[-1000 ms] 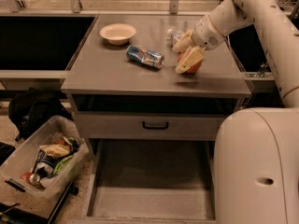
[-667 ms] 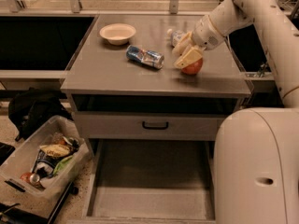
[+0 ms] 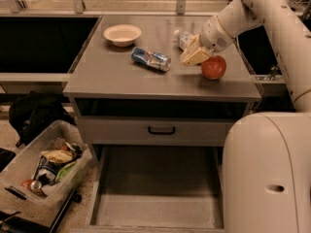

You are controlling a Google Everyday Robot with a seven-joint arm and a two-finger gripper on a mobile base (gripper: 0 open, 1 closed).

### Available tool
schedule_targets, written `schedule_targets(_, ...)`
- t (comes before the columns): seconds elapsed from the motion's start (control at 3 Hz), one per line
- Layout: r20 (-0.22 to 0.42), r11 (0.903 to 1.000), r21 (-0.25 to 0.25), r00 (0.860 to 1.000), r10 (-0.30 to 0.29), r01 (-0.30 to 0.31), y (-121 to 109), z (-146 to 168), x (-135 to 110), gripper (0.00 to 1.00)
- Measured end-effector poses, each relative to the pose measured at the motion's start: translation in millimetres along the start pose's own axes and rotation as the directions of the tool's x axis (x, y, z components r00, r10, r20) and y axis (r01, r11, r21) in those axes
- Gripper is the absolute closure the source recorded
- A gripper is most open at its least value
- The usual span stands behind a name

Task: Place apple into middle drawer

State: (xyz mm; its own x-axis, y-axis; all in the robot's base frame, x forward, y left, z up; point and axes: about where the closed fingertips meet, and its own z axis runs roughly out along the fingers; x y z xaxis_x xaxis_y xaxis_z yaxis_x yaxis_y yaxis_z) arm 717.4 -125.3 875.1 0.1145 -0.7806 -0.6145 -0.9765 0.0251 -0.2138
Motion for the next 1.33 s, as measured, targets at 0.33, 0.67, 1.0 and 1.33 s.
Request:
schedule_targets(0.33,0.000,1.0000,0.000,1.000,0.000,0.000,0.0,0.0,0.0,1.00)
schedule_targets(0.67,0.000,1.0000,0.000,1.000,0.000,0.000,0.0,0.0,0.0,0.81)
schedule_targets(1.0,0.000,1.0000,0.000,1.000,0.000,0.000,0.0,0.1,0.0,0.58)
schedule_targets(1.33,0.000,1.0000,0.000,1.000,0.000,0.000,0.0,0.1,0.0,0.35)
